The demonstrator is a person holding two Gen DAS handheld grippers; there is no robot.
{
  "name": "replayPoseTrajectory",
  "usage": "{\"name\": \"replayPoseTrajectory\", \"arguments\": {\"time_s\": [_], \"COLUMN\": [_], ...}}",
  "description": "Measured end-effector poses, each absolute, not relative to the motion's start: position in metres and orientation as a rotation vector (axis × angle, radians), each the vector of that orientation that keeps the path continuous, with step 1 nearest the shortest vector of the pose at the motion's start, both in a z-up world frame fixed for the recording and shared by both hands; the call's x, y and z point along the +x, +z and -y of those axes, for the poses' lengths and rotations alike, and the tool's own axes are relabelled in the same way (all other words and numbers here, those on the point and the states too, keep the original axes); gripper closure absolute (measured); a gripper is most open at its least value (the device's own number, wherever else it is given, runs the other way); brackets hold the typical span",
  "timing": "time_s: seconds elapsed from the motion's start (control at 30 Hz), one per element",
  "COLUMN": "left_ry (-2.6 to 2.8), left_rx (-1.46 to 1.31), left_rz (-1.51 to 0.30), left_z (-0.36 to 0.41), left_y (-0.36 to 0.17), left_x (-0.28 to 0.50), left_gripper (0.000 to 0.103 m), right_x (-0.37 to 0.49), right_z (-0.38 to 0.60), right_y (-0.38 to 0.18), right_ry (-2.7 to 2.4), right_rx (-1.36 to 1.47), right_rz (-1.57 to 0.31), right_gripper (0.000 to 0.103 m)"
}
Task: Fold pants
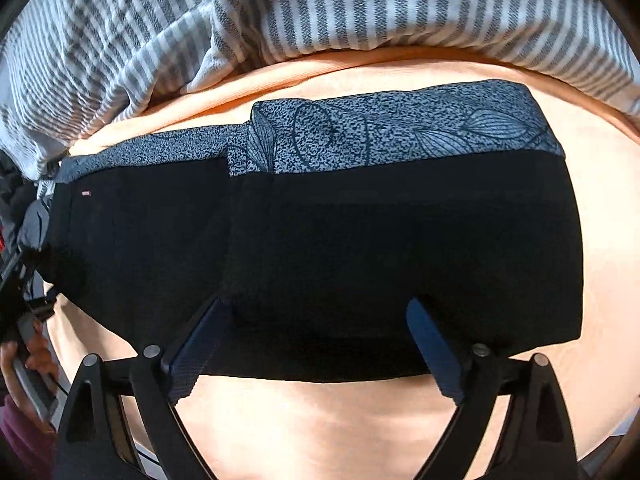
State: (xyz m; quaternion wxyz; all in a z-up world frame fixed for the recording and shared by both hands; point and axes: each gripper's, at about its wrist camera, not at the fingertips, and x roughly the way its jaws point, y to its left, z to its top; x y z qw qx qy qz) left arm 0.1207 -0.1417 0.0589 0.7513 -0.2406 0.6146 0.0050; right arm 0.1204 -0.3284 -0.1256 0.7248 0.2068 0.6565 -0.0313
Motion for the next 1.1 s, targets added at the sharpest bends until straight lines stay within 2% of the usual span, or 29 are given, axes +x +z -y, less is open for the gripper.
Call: {"name": "replayPoseTrajectory", "arguments": {"time_s": [0.03,0.07,0.1,0.13,0.2,0.37,0.57,0.7,0.9,1.1], "left_ry": [0.023,0.045,0.038,0.037,0.021,-0.023,-0.125,-0.171,-0.197,-0.204], "left_rx": [-0.498,-0.44,-0.36,-0.312,-0.153,0.122,0.404,0.513,0.512,0.518], "left_rz": [-1.343,-1.342,-1.344,-1.331,-1.283,-1.152,-0.992,-0.935,-0.95,-0.95], "left_z": [0.145,0.15,0.157,0.163,0.181,0.217,0.252,0.266,0.263,0.26], "left_y": [0.06,0.063,0.066,0.07,0.082,0.107,0.125,0.125,0.128,0.124], "left_x": [0.121,0.121,0.121,0.121,0.118,0.104,0.074,0.067,0.072,0.071], "left_gripper": [0.024,0.042,0.049,0.051,0.062,0.065,0.066,0.066,0.066,0.066], "right_x": [0.122,0.123,0.125,0.127,0.136,0.185,0.269,0.306,0.347,0.356], "right_z": [0.327,0.325,0.323,0.321,0.314,0.288,0.225,0.171,0.086,0.018], "right_y": [-0.124,-0.122,-0.117,-0.113,-0.092,-0.053,-0.042,-0.032,-0.014,-0.035], "right_ry": [-0.068,-0.069,-0.069,-0.065,-0.006,0.234,0.471,0.554,0.679,0.733], "right_rx": [0.442,0.43,0.416,0.407,0.407,0.555,0.694,0.565,0.324,0.039], "right_rz": [-1.461,-1.471,-1.477,-1.475,-1.446,-1.432,-1.529,-1.581,-1.65,-1.762], "right_gripper": [0.009,0.009,0.01,0.01,0.01,0.01,0.01,0.009,0.006,0.005]}}
